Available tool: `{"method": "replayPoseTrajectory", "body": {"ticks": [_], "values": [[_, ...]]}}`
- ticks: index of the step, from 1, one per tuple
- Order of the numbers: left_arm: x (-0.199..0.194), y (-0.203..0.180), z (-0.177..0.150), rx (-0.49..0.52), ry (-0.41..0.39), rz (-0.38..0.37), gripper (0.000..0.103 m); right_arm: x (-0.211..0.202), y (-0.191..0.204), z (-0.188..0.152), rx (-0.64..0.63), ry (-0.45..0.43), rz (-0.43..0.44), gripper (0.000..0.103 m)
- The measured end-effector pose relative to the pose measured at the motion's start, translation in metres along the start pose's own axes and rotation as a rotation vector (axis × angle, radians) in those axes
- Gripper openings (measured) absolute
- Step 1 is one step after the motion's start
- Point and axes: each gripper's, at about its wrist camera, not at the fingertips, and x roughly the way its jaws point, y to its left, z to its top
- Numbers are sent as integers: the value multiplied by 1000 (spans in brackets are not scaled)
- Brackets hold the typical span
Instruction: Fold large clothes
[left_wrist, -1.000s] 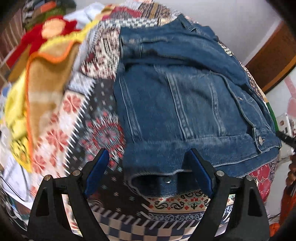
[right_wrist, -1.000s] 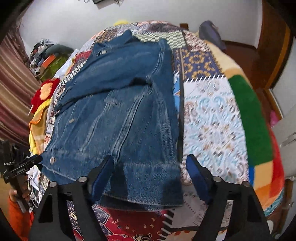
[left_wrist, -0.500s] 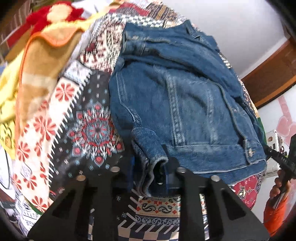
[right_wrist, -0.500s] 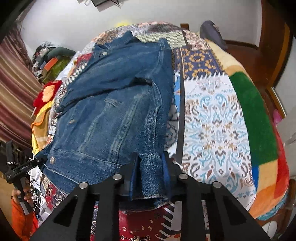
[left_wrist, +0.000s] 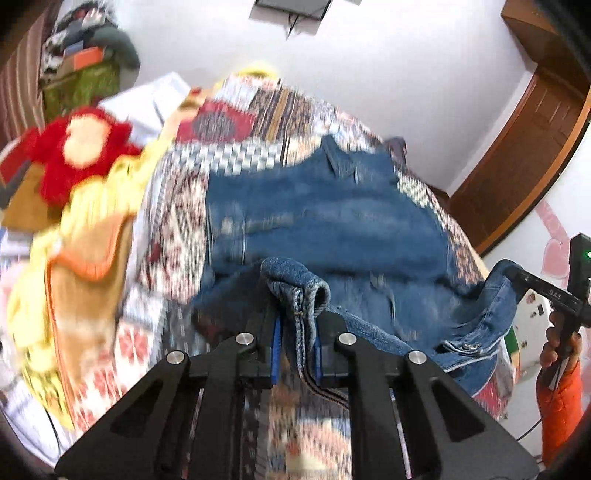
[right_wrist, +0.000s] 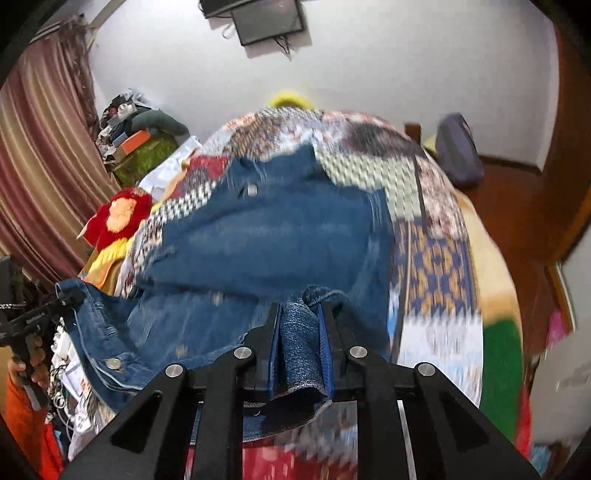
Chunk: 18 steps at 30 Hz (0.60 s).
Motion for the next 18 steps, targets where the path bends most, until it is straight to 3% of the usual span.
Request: {"method": "replayPoseTrajectory", "body": {"ticks": [10, 14, 18], "values": [[47, 6, 115, 7, -127, 54, 12, 63, -14, 137, -10, -86, -81, 15], [96, 18, 156, -43, -107, 82, 12, 110, -23, 183, 6, -73, -120, 14], [154, 28, 172, -42, -35, 133, 12, 172, -31, 197, -3, -13, -184, 15]]}}
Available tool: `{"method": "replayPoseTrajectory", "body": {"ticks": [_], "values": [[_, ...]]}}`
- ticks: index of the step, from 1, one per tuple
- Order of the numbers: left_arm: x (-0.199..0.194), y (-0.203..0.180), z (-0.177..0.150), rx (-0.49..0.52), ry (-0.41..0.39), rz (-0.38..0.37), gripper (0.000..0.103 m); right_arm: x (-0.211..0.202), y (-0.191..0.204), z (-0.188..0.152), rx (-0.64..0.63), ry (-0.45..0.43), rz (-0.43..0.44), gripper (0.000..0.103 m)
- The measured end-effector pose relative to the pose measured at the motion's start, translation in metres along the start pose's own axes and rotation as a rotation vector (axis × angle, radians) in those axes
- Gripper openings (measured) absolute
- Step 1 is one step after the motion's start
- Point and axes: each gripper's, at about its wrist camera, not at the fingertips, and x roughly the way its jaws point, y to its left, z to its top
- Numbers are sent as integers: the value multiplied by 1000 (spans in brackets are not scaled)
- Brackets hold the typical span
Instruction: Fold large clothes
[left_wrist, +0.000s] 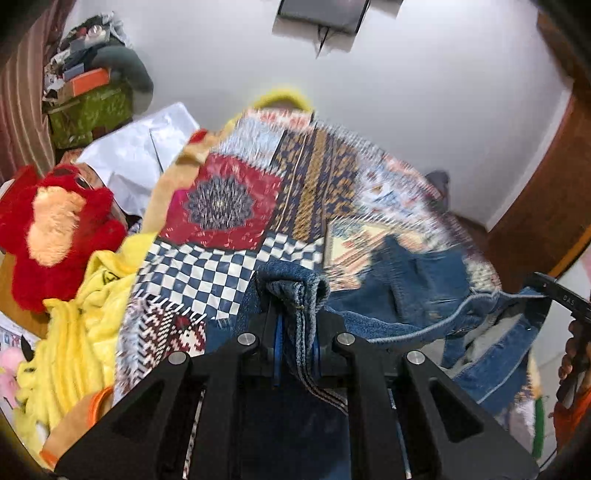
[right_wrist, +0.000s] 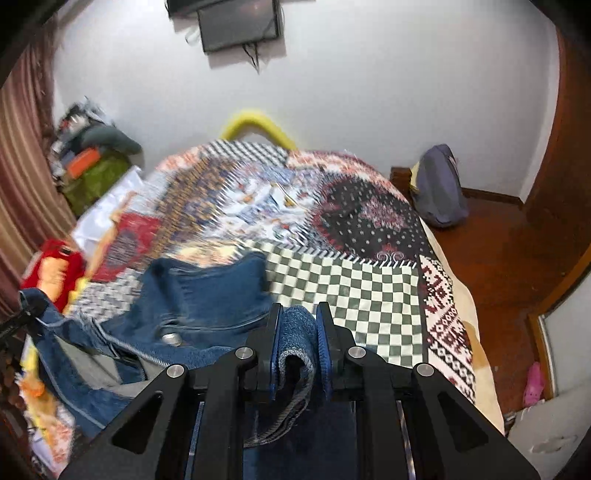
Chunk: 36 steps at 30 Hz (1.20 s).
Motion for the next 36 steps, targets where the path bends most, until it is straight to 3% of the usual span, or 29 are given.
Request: {"method": "replayPoseTrajectory", "body": {"ticks": [5, 10, 13, 14, 17, 20, 29, 31, 33, 36], "values": [[66, 9, -10, 11, 108, 46, 12, 76, -14, -14, 41, 113, -37, 15], [98, 10, -31, 54, 172, 66, 14, 110, -26, -31, 28, 147, -94, 15], [109, 9, -39, 77, 213, 92, 16, 112, -34, -32, -18, 144, -274, 15], [109, 10, -39, 65, 218, 90, 17, 110, -40, -31, -21, 152, -298, 15], [101, 15, -34, 21, 221, 70, 17, 92, -58, -31, -2, 156, -262, 15], [85, 17, -26, 8, 231, 53, 20, 57, -64, -31, -30, 107, -256, 15], [26, -6, -18, 154, 186, 69, 33, -16, -30, -45, -95, 41, -109, 15], [17, -10, -19, 181, 172, 91, 43, -21, -17, -52, -122, 49, -82, 15], [5, -11, -21, 201, 114, 132, 71, -24, -2, -59, -156, 58, -58, 15], [-6, -11, -24, 229, 74, 159, 77, -23, 21, -69, -202, 81, -27, 15]]}}
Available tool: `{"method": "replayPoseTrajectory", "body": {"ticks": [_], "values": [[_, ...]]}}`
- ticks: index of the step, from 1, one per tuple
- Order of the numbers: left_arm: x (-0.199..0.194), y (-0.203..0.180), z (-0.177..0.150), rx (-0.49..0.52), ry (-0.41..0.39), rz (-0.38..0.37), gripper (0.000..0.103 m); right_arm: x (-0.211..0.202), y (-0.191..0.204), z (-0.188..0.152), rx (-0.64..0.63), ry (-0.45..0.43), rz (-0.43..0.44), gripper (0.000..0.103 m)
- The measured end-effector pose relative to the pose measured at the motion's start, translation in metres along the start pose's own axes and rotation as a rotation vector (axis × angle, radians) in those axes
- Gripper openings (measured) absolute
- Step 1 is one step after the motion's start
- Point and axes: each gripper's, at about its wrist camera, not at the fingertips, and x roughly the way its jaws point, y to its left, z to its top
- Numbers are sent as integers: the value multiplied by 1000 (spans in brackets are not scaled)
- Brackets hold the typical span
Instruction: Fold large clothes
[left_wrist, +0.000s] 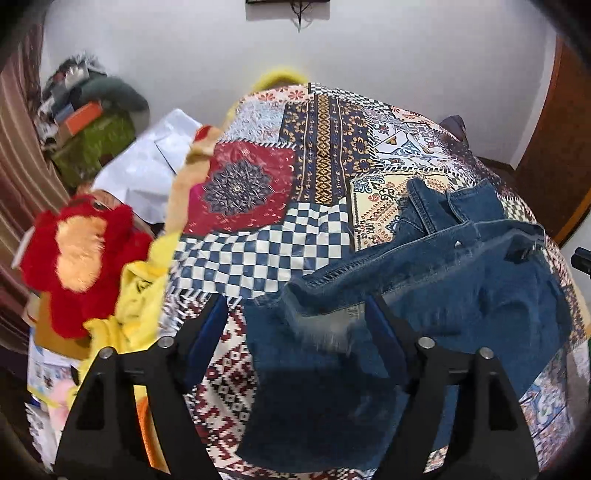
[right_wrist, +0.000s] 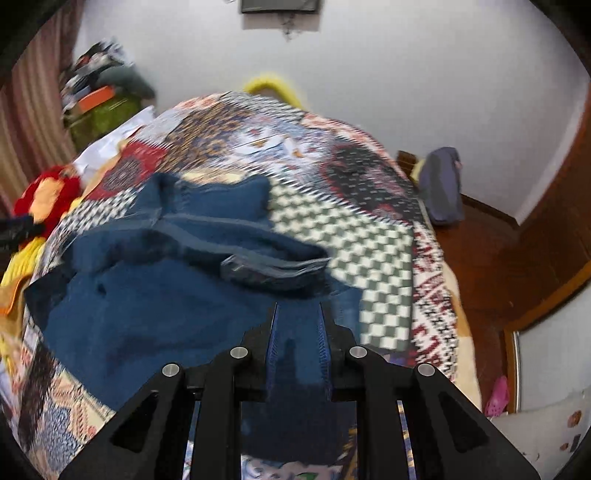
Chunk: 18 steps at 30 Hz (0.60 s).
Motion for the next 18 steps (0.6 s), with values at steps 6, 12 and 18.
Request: {"method": "replayPoseTrajectory", "body": {"ticks": [6, 12, 18], "values": [[19, -16, -24, 72, 102, -65, 77, 16, 37, -9, -53, 45, 80, 15], [68, -40, -44, 150, 177, -18, 77, 52, 58, -9, -69, 118, 122, 15], [91, -28, -7, 113, 109, 77, 80, 91, 50, 13, 0, 148, 147, 15]]}}
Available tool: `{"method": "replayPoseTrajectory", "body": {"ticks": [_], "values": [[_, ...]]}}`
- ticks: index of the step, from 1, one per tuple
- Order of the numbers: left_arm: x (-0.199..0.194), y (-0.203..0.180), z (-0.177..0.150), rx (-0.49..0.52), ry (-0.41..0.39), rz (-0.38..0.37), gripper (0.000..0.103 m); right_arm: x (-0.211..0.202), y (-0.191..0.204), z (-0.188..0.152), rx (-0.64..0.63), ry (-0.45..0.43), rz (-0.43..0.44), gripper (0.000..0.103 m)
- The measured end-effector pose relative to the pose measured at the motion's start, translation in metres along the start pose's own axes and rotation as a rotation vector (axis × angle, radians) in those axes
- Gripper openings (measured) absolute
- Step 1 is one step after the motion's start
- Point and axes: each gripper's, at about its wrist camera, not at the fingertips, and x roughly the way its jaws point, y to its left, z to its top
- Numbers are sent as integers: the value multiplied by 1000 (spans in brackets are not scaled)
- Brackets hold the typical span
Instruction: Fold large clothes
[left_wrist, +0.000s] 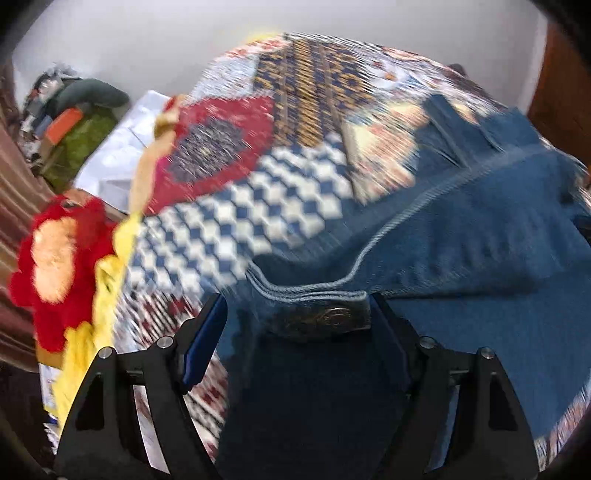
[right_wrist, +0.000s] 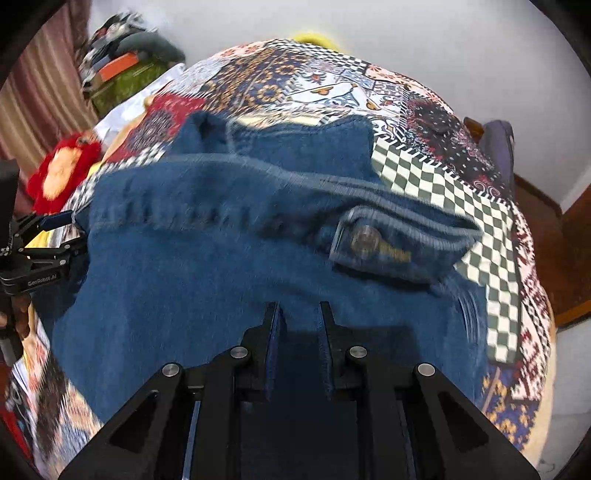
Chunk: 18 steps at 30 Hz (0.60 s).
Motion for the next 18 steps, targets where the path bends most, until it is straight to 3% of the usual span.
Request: {"method": "replayPoseTrajectory", "body": {"ticks": [3, 6, 12, 13, 15, 18], "values": [[9, 6, 14, 9, -10, 35, 84, 11, -13, 14, 33, -25, -20, 15], [15, 11, 20, 8, -24, 63, 87, 21, -28, 22, 50, -39, -131, 16], [32, 32, 20, -82, 30, -3, 91, 23, -64, 20, 203, -28, 64, 16], [32, 33, 20, -92, 34, -10, 91, 22, -67, 18, 226, -19, 60, 16], [24, 34, 19, -100, 23, -10, 90, 16, -66, 16, 233, 5, -28, 16], [-3, 36, 16, -98, -17, -17, 90, -1, -58, 10, 186, -6, -32, 16]]}}
